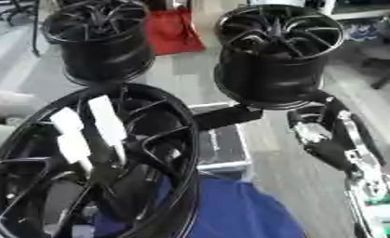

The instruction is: Pull the pin out of the wheel hub.

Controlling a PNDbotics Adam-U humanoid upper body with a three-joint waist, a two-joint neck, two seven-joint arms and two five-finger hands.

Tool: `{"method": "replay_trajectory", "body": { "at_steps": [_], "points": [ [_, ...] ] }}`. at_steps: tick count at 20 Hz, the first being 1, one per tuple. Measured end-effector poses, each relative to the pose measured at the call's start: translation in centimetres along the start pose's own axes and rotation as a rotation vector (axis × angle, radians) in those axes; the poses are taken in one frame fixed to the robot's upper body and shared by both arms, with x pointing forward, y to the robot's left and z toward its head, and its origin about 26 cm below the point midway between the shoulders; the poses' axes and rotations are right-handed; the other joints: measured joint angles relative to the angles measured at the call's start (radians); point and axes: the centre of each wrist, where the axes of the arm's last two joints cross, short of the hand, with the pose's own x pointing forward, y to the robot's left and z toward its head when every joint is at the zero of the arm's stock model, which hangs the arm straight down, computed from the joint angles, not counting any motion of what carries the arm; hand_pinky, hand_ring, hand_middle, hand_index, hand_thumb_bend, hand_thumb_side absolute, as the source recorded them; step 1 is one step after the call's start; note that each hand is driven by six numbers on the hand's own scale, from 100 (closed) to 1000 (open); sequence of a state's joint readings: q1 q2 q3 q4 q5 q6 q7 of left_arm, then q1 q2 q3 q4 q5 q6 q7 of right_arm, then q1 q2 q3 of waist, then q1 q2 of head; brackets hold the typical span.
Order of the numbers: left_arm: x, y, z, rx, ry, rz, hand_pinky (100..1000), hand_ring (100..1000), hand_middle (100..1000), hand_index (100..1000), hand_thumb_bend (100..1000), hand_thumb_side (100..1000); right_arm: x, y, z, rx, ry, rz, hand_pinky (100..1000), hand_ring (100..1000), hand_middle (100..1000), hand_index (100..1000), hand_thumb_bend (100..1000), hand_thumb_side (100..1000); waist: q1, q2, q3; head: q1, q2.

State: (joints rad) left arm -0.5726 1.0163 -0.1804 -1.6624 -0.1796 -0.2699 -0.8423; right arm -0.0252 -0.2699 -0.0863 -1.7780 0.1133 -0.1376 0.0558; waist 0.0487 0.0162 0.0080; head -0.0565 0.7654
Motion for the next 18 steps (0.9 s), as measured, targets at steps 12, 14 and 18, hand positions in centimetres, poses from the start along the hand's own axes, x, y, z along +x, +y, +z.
{"method": "replay_trajectory", "body": {
  "at_steps": [12,14,18],
  "points": [
    [1.2,-1.7,-5.9,-0.100,-0.055,-0.111,845,828,831,915,328,143,-0.1,0.1,0.0,0.016,0.001,0.002,680,721,777,879,295,375,0.005,0.000,-0.017,0.001,0.000],
    [1.1,-2.0,-6.7,-0.107,-0.055,-0.124,845,831,829,911,316,120,-0.1,0.1,0.0,0.017,0.002,0.003,680,721,777,879,295,375,0.005,0.001,-0.023,0.001,0.000],
    [0.7,-2.9,-8.0,-0.120,-0.058,-0.130,843,829,825,906,315,103,-0.1,0.1,0.0,0.023,0.001,0.003,680,721,776,879,296,375,0.005,0.003,-0.033,0.001,0.000]
  ]
}}
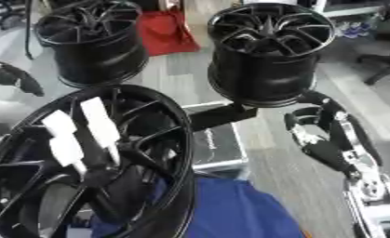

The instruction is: Pull the pin out of the wheel hub.

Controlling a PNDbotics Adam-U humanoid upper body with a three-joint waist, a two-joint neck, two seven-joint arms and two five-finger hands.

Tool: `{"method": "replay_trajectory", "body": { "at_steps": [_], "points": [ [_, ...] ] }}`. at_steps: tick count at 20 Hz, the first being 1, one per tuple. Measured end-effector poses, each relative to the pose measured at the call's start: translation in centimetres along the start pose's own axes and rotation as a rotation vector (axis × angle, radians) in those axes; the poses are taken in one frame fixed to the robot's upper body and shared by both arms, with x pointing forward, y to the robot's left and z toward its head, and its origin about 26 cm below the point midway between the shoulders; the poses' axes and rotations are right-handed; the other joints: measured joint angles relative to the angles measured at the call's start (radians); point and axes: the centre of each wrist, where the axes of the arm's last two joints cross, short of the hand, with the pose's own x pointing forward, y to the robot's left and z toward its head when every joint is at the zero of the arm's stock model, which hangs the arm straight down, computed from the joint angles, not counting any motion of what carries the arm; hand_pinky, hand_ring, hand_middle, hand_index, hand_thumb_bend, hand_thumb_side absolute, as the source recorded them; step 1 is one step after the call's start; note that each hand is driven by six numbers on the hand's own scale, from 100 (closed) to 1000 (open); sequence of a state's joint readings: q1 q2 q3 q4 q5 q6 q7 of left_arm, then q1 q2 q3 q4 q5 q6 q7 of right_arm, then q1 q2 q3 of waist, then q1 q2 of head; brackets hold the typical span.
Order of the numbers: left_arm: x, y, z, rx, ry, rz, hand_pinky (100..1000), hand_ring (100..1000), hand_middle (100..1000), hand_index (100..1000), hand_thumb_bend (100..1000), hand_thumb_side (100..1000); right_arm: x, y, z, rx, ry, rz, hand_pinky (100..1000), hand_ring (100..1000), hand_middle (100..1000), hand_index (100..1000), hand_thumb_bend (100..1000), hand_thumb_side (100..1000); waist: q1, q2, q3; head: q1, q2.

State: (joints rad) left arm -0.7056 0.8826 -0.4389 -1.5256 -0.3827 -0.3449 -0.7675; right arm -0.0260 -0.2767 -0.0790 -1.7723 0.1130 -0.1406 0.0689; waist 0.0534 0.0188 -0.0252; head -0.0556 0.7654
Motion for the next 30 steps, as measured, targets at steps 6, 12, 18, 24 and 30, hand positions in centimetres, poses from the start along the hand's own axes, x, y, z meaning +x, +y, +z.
{"method": "replay_trajectory", "body": {
  "at_steps": [6,12,18,24,30],
  "points": [
    [-0.7,-1.0,-1.3,-0.009,-0.005,0.015,839,824,820,900,302,100,0.0,0.0,0.0,0.001,0.000,0.000,680,721,776,879,294,375,0.000,0.002,-0.007,0.000,0.000],
    [-0.9,-1.8,-2.5,-0.018,-0.016,0.030,837,821,819,898,302,100,0.0,0.0,0.0,0.002,-0.001,0.000,681,721,776,879,294,374,0.000,0.003,-0.010,0.003,0.000],
    [-1.3,-2.4,-3.4,-0.032,-0.011,0.033,832,816,821,896,304,100,0.0,0.1,-0.1,0.006,-0.002,-0.002,681,721,777,879,292,374,-0.001,0.004,-0.013,0.009,0.000],
    [-1.6,-3.2,-4.0,-0.046,-0.003,0.046,822,794,795,877,285,100,0.1,0.1,-0.1,0.009,-0.007,-0.003,681,721,777,879,291,374,-0.002,0.006,-0.017,0.012,0.000],
    [-1.8,-3.5,-4.4,-0.049,-0.003,0.060,785,705,621,741,100,100,0.1,0.1,-0.1,0.010,-0.009,-0.003,682,721,777,879,290,373,-0.003,0.009,-0.020,0.013,0.000]
  ]
}}
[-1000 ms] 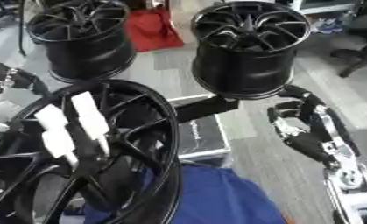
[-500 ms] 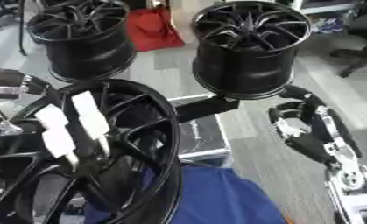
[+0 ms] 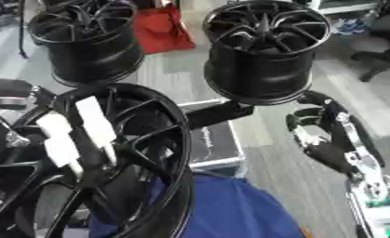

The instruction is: Pull the pin out of the wheel hub.

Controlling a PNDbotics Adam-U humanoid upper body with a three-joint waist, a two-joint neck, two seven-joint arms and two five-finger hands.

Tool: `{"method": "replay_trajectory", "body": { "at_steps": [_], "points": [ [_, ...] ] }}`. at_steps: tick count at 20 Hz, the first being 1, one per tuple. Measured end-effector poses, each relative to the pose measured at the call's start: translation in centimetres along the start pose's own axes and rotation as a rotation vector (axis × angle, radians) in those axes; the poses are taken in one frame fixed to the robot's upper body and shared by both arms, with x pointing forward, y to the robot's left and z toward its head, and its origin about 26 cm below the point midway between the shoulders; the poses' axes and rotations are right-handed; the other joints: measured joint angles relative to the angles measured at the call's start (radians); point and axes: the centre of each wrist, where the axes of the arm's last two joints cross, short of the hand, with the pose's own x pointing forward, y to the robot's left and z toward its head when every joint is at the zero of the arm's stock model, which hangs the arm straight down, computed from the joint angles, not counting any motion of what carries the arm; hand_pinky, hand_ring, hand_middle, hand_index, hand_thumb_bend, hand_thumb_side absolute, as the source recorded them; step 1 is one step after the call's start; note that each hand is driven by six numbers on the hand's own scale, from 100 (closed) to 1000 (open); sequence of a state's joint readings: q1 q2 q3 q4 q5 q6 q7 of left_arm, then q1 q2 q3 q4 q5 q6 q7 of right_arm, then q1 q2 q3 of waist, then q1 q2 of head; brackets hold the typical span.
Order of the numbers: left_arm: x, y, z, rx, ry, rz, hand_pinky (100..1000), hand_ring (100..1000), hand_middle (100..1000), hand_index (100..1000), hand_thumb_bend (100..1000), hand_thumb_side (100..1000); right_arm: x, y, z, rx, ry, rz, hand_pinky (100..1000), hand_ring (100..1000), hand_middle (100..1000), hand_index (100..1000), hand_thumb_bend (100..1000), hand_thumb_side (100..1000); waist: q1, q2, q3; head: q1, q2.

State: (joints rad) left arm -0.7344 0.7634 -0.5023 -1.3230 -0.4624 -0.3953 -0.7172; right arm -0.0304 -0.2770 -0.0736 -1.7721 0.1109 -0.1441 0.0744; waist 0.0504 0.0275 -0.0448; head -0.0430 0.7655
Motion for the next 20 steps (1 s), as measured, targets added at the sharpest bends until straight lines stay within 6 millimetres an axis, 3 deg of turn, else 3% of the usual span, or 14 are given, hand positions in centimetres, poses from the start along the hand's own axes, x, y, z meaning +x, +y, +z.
{"method": "replay_trajectory", "body": {
  "at_steps": [5,11,16,20],
  "points": [
    [-0.2,0.2,0.0,0.001,0.001,0.030,757,614,446,560,100,100,0.0,0.0,0.0,0.001,0.001,0.000,682,721,777,879,288,375,-0.001,0.001,0.000,0.000,0.000],
    [-0.3,1.8,1.2,0.057,-0.004,0.055,758,594,414,525,100,100,0.0,0.0,0.0,0.001,0.001,-0.002,682,721,777,880,288,374,-0.002,0.001,0.003,-0.001,0.000],
    [-0.5,4.4,5.4,0.146,0.035,0.041,775,608,429,541,100,100,-0.1,0.0,0.1,0.000,0.005,-0.002,683,721,777,880,287,374,-0.001,-0.001,0.012,-0.005,0.000],
    [-1.4,4.8,10.1,0.181,0.128,0.051,776,607,430,550,100,100,-0.2,-0.1,0.2,-0.007,0.011,-0.001,683,721,777,880,287,374,0.003,-0.003,0.029,-0.014,0.000]
  ]
}}
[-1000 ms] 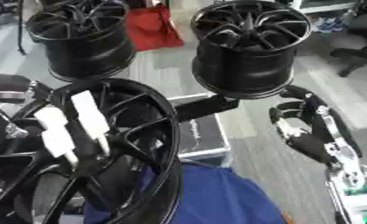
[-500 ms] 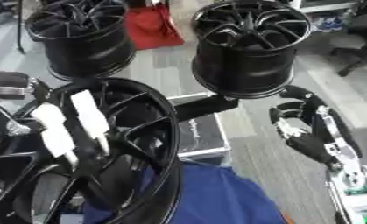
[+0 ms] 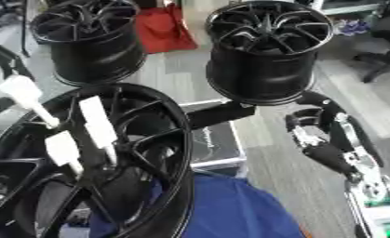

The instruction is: Pull the pin out of the wheel hub.

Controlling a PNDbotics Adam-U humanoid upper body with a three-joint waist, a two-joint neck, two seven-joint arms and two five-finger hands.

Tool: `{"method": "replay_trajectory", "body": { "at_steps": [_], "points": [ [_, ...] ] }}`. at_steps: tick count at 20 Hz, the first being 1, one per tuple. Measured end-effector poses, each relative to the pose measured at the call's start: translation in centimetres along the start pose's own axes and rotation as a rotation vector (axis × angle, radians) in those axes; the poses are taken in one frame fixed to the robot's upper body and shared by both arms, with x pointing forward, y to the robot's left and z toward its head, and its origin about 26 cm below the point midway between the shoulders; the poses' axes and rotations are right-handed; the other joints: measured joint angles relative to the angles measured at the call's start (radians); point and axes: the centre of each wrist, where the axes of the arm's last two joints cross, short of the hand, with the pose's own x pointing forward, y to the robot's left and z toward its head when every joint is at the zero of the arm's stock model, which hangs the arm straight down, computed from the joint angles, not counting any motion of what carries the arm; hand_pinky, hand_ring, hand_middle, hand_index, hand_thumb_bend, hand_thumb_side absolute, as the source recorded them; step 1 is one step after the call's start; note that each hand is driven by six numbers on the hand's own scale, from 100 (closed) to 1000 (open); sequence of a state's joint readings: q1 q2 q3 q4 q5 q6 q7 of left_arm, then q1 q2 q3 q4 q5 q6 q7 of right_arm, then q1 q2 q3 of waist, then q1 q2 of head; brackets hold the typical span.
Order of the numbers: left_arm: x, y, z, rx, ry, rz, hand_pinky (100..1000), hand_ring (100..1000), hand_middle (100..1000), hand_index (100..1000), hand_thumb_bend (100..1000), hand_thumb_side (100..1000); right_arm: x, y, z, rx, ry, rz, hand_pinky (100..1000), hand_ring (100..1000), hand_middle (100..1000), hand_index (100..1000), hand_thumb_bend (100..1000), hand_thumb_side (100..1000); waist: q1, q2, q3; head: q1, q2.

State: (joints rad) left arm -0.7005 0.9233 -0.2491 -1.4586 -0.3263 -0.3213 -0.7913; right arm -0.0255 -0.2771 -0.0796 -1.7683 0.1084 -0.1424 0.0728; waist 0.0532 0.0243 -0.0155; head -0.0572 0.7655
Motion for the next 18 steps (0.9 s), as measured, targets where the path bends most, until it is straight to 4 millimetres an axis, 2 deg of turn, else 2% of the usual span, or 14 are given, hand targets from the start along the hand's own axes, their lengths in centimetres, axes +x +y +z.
{"method": "replay_trajectory", "body": {
  "at_steps": [3,5,10,11,12,13,14,15,17,18],
  "points": [
    [-1.3,-0.3,2.9,-0.002,0.083,0.031,777,610,442,569,100,100,-0.1,0.0,0.0,-0.002,0.003,0.000,683,721,777,880,287,374,-0.001,-0.003,0.011,-0.007,0.000],
    [-2.5,-1.1,4.7,-0.020,0.156,0.062,776,615,461,591,100,100,-0.1,-0.1,0.0,-0.007,0.005,0.001,683,721,777,880,286,375,-0.002,-0.004,0.019,-0.010,0.000],
    [-6.3,-5.5,7.8,-0.115,0.349,0.168,775,655,523,660,121,100,-0.1,-0.2,0.1,-0.010,0.006,0.003,683,720,776,880,288,374,-0.008,-0.005,0.023,-0.013,0.000],
    [-7.1,-6.6,8.3,-0.135,0.391,0.194,777,675,547,685,179,100,-0.1,-0.2,0.1,-0.010,0.005,0.003,683,720,776,880,288,374,-0.009,-0.004,0.023,-0.013,0.000],
    [-7.9,-7.9,8.9,-0.156,0.438,0.223,781,690,559,694,195,100,-0.1,-0.2,0.1,-0.011,0.005,0.003,683,720,776,880,288,374,-0.011,-0.002,0.023,-0.013,0.000],
    [-8.6,-9.2,9.3,-0.176,0.481,0.250,796,748,648,761,306,105,-0.1,-0.2,0.0,-0.011,0.005,0.003,683,720,776,880,289,374,-0.012,0.000,0.023,-0.013,0.000],
    [-9.2,-10.5,9.6,-0.192,0.523,0.276,822,792,742,834,418,225,-0.1,-0.2,0.0,-0.012,0.004,0.003,683,720,776,880,289,374,-0.014,0.002,0.023,-0.013,0.000],
    [-9.8,-11.8,9.9,-0.203,0.567,0.305,839,819,796,887,487,298,-0.1,-0.2,0.0,-0.012,0.004,0.003,683,720,776,880,289,374,-0.016,0.004,0.022,-0.014,0.000],
    [-10.6,-14.5,10.5,-0.205,0.647,0.355,853,855,869,951,644,497,-0.1,-0.2,0.0,-0.014,0.004,0.002,683,720,776,880,289,373,-0.019,0.009,0.022,-0.015,0.000],
    [-10.9,-15.8,10.7,-0.189,0.679,0.381,853,861,884,966,707,562,-0.1,-0.2,0.0,-0.015,0.004,0.002,683,720,776,880,289,373,-0.021,0.012,0.021,-0.016,0.000]
  ]
}}
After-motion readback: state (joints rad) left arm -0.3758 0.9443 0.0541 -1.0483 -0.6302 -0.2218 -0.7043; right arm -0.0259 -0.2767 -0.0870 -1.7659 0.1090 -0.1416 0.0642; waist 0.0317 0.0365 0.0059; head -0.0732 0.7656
